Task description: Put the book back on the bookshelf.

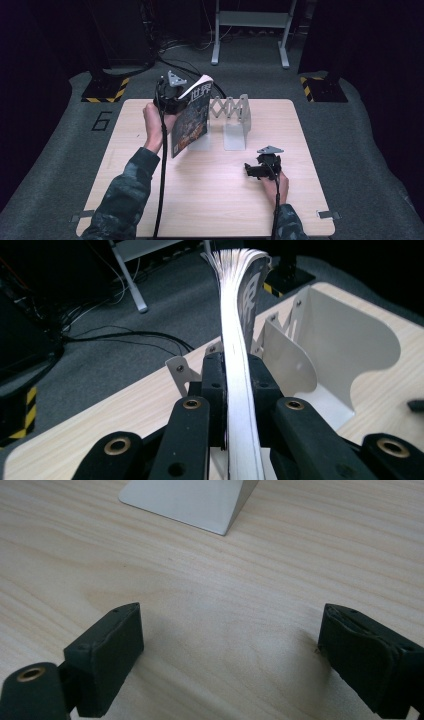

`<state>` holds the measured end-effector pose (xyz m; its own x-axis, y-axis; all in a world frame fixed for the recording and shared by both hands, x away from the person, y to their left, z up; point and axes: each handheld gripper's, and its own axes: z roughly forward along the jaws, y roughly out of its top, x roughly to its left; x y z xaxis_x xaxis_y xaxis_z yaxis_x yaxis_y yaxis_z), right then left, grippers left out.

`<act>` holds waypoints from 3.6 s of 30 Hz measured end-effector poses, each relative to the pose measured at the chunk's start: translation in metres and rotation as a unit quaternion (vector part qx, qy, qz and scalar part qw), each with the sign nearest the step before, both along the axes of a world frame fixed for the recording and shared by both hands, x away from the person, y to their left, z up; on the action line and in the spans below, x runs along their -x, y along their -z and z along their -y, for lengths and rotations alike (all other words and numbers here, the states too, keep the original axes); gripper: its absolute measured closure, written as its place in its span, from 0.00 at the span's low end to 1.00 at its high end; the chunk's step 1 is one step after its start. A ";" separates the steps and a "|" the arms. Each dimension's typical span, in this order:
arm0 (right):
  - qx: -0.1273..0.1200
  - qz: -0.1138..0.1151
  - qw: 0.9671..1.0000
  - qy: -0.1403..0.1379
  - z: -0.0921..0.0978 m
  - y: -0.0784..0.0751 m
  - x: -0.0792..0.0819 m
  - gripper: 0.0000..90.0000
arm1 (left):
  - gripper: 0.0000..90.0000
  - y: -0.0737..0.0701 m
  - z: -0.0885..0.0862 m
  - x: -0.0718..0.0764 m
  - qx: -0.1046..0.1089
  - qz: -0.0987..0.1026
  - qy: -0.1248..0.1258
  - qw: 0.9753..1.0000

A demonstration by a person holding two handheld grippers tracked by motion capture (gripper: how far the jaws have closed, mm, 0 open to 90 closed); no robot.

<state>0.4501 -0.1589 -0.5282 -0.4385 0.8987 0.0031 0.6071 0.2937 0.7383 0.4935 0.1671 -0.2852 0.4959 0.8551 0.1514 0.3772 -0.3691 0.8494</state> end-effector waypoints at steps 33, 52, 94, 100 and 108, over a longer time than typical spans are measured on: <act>0.001 0.003 1.000 0.003 0.000 0.000 0.000 0.12 | 0.43 0.037 -0.008 0.003 0.056 0.042 -0.041 0.997; 0.000 0.003 1.000 0.002 0.000 0.000 0.000 0.13 | 0.14 0.052 -0.025 0.035 0.051 0.041 -0.020 0.998; -0.004 0.002 1.000 0.004 -0.001 0.000 0.000 0.14 | 0.55 0.211 -0.025 0.019 0.082 -0.120 -0.037 0.989; -0.004 0.002 1.000 0.003 0.000 0.000 0.000 0.14 | 0.65 0.220 -0.022 0.018 0.084 -0.125 -0.039 0.988; -0.003 0.003 1.000 0.003 0.000 0.000 0.000 0.14 | 0.82 0.227 -0.022 0.015 0.116 -0.144 -0.048 0.982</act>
